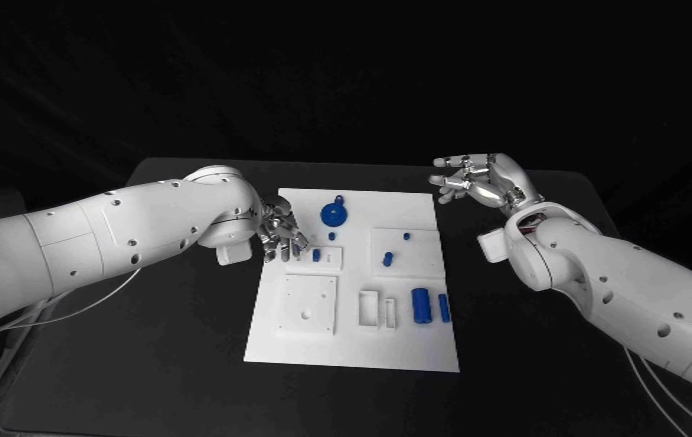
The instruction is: Assemble the parts on the task board
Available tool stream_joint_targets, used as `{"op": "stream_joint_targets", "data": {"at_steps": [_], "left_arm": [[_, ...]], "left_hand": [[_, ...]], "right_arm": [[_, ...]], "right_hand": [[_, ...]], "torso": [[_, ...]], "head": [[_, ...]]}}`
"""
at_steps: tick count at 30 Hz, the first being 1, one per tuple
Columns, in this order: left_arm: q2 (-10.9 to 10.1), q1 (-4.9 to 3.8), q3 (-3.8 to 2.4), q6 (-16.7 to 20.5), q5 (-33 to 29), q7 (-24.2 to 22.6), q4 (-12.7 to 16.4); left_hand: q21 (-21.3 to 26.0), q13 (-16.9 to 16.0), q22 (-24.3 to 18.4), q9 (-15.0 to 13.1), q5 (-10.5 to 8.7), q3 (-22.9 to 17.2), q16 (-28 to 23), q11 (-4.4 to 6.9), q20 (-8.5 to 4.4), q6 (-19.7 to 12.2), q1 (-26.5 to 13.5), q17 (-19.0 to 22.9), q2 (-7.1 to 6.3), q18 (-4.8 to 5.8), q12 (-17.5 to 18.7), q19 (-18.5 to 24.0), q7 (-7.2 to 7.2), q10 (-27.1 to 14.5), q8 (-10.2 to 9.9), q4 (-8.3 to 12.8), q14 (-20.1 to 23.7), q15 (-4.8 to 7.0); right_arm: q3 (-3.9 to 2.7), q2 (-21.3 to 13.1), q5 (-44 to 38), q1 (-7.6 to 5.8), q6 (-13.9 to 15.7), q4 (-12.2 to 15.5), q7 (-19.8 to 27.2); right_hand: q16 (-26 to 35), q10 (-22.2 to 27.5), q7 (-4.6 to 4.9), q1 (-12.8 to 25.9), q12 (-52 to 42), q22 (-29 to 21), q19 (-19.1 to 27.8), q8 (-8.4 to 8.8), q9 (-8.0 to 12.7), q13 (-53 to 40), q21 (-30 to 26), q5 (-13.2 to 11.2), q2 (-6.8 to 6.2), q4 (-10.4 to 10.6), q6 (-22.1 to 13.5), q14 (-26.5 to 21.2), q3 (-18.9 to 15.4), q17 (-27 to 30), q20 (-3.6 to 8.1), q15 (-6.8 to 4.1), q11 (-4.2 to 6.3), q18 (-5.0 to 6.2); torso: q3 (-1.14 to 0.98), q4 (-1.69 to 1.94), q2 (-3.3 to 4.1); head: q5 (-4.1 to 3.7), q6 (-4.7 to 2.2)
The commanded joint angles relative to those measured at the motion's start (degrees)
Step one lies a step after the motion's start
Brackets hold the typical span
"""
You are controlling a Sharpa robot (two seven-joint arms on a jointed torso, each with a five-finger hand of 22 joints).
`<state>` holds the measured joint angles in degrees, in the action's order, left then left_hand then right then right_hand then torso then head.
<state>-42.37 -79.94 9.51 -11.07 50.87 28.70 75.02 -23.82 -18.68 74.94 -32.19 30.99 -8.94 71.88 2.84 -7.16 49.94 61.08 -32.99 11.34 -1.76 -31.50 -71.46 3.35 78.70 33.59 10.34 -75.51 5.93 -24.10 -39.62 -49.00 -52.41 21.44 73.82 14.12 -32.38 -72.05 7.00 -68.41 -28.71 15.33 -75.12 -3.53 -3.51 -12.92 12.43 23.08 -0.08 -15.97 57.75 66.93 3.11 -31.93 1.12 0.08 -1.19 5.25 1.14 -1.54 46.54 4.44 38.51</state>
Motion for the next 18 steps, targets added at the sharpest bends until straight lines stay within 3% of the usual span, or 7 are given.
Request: {"op": "stream_joint_targets", "data": {"at_steps": [1, 6, 10, 12, 14, 18], "left_arm": [[-0.33, -0.36, -0.21, -0.71, -6.45, -3.55, 0.48], [-0.98, -0.68, -0.47, -1.43, -7.61, -4.89, 0.76], [-1.46, -0.80, -0.53, -2.28, -11.59, -10.38, 1.09], [-1.59, -0.82, -0.52, -3.29, -14.15, -14.93, 1.29], [-1.71, -0.84, -0.45, -4.27, -16.75, -19.22, 1.71], [-1.90, -0.84, -0.27, -6.37, -20.55, -25.40, 2.71]], "left_hand": [[0.19, -0.01, 0.97, -0.11, -0.17, -0.90, -0.16, -0.02, 0.04, 2.64, 1.90, 0.12, 2.27, 0.22, -0.27, 0.14, -2.15, -0.59, -0.13, 1.26, 0.39, 0.07], [0.20, 0.00, 0.97, -0.10, -0.19, -0.84, -0.15, -0.02, 0.04, 2.66, 1.95, 0.15, 2.26, 0.21, -0.26, 0.14, -2.15, -0.65, -0.19, 1.25, 0.39, 0.08], [0.51, 0.10, 0.89, 0.07, -0.85, -0.43, -0.39, -0.11, 0.15, 2.57, 2.53, 0.47, 2.35, 0.20, -0.18, 0.35, -1.98, -1.26, -0.76, 0.91, 0.81, -0.04], [1.04, 0.17, 0.79, 0.36, -4.58, 0.22, -0.44, -0.30, 0.38, 2.53, 3.83, 0.56, 2.84, 0.27, -0.07, 0.95, -1.79, -2.01, -1.61, 0.09, 1.60, -0.22], [1.34, 0.20, 0.81, 0.47, -7.13, 0.89, -0.35, -0.31, 0.52, 2.37, 4.93, 0.61, 3.08, 0.32, -0.07, 1.22, -1.80, -2.61, -2.35, -0.68, 2.25, -0.36], [2.13, 0.34, 0.77, 0.79, -13.35, 2.39, -0.02, -0.46, 0.79, 2.44, 7.44, 0.66, 3.86, 0.50, -0.06, 1.98, -1.76, -3.55, -4.02, -2.31, 3.64, -0.61]], "right_arm": [[-0.02, 0.23, -4.61, 0.01, -3.41, 0.09, -1.08], [-0.01, 0.75, -7.23, 0.01, -4.30, 0.28, -1.67], [0.04, 1.83, -12.47, 0.05, -4.40, 0.68, -2.07], [0.15, 2.53, -16.16, 0.11, -4.32, 1.03, -2.25], [0.40, 3.24, -20.22, 0.18, -4.30, 1.53, -2.37], [1.29, 4.29, -26.91, 0.30, -4.51, 2.84, -2.57]], "right_hand": [[-0.04, 0.23, 0.02, -0.06, 0.22, -0.02, 0.23, -0.04, -0.08, 0.04, 0.22, -0.07, 0.48, -0.01, 0.32, -0.24, 0.44, -0.03, 0.02, -0.10, 0.12, -0.82], [-0.23, 0.17, 0.00, -0.39, 0.04, 0.24, 0.35, -0.02, -0.07, -0.15, 0.89, -0.31, 0.47, -0.11, 0.74, -0.14, 1.20, -0.15, 0.18, -0.22, 0.20, -0.81], [-0.76, -0.24, -0.12, -1.66, -0.48, 0.90, 0.04, -0.05, -0.07, -0.59, 1.93, -1.86, 0.46, -0.33, 1.51, 0.37, 2.61, -0.51, 0.53, -0.55, 0.42, -0.65], [-1.45, -0.59, -0.27, -2.51, -1.18, 1.57, -0.32, -0.04, -0.07, -1.18, 2.87, -2.39, 0.31, -0.36, 2.24, 0.82, 3.49, -1.04, 0.87, -0.87, 0.62, -0.57], [-2.57, -0.54, -0.39, -2.81, -2.47, 2.80, -0.18, 0.04, -0.03, -2.50, 4.32, -2.88, -0.16, -0.29, 2.83, 0.97, 4.58, -2.15, 1.24, -1.17, 0.76, -0.65], [-6.10, 0.07, -0.64, -2.82, -7.30, 7.21, 0.47, 0.04, -0.03, -7.87, 9.27, -3.65, -1.09, -0.37, 3.50, 1.35, 7.14, -6.24, 2.07, -1.94, 1.23, -0.57]], "torso": [[0.06, 0.00, 0.00], [0.06, -0.05, 0.05], [-0.02, -0.04, 0.01], [-0.08, 0.04, 0.01], [-0.14, 0.12, 0.01], [-0.14, 0.12, 0.05]], "head": [[0.07, -0.10], [0.14, -0.38], [-0.09, -0.93], [-0.27, -1.15], [-0.39, -1.36], [-0.56, -1.78]]}}
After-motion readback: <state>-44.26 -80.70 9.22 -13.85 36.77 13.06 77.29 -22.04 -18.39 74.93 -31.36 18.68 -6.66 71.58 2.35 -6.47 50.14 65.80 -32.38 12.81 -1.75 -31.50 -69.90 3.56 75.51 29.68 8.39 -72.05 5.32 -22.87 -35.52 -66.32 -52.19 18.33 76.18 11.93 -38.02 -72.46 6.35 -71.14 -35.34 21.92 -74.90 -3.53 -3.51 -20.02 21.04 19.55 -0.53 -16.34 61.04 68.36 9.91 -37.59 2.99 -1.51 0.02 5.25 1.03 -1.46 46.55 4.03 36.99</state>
